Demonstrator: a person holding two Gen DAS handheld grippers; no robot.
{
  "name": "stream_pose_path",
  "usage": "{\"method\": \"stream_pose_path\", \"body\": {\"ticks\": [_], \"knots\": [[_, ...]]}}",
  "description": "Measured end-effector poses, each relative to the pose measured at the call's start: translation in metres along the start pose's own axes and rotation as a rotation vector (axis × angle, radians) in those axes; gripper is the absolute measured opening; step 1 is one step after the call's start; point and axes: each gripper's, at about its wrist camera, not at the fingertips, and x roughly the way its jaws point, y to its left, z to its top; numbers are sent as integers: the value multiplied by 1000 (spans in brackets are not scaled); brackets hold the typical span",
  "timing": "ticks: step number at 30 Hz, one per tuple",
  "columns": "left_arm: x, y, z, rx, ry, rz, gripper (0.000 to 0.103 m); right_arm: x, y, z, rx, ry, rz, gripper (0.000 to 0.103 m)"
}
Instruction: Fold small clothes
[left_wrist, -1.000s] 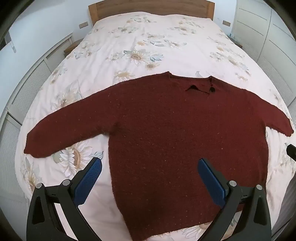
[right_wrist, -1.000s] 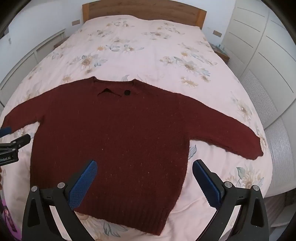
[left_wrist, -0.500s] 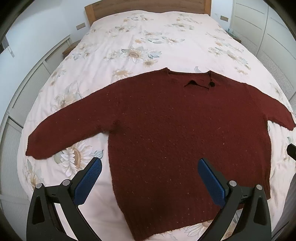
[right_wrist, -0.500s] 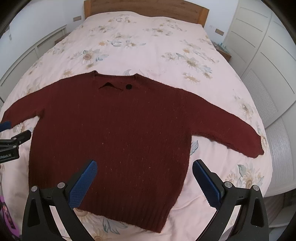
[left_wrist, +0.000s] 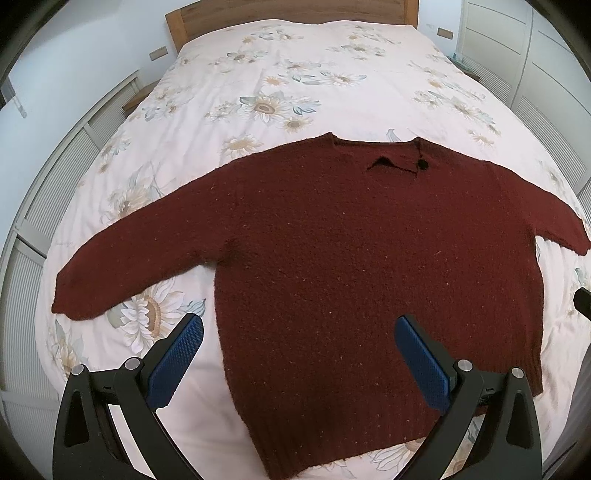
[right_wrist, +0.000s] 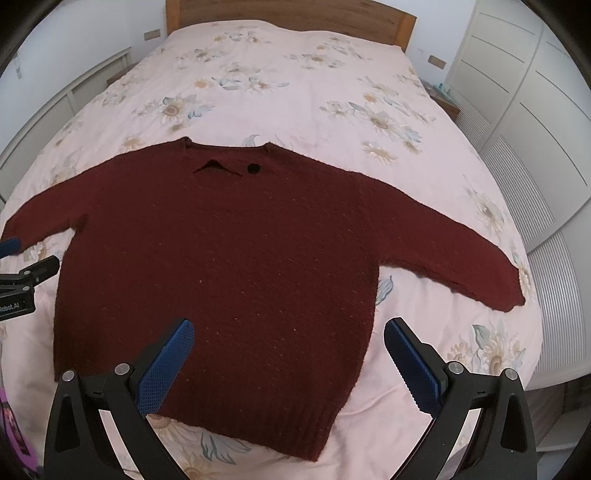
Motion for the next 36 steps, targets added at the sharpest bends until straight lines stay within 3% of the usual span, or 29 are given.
{"method": "stream_pose_path", "body": {"ticks": [36], "knots": [[0, -9, 0, 27, 2, -5, 102, 0, -6, -3, -1, 9, -18, 103]]}}
